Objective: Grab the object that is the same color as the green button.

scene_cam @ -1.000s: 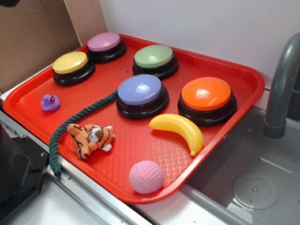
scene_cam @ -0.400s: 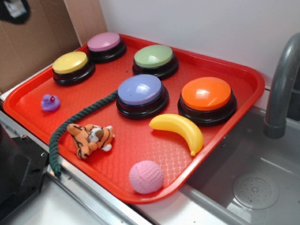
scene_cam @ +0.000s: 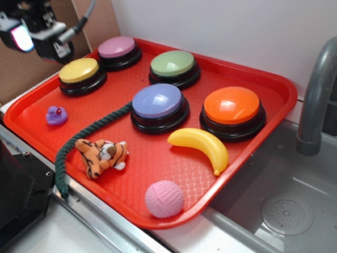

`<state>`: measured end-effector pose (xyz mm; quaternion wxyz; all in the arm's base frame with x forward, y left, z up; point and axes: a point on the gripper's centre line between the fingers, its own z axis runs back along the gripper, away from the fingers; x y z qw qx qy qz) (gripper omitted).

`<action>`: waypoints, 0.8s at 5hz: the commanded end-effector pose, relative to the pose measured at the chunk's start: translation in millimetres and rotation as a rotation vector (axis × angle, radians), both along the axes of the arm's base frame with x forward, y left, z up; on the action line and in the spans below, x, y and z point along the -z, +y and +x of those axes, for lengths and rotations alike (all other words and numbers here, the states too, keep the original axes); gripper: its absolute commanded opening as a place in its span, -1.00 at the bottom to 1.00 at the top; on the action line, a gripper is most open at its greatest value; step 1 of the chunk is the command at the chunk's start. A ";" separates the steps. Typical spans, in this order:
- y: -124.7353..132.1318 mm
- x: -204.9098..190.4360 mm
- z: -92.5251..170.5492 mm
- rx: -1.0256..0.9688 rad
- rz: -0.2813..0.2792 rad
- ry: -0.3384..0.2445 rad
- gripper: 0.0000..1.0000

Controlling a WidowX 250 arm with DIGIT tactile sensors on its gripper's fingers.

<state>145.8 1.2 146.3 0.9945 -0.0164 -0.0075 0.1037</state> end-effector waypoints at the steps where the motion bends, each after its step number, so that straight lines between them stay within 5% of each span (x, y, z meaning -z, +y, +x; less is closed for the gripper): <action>1: 10.3 59.9 8.6 -0.151 0.050 -0.029 1.00; 4: 33.0 123.2 7.3 -0.276 0.092 0.009 1.00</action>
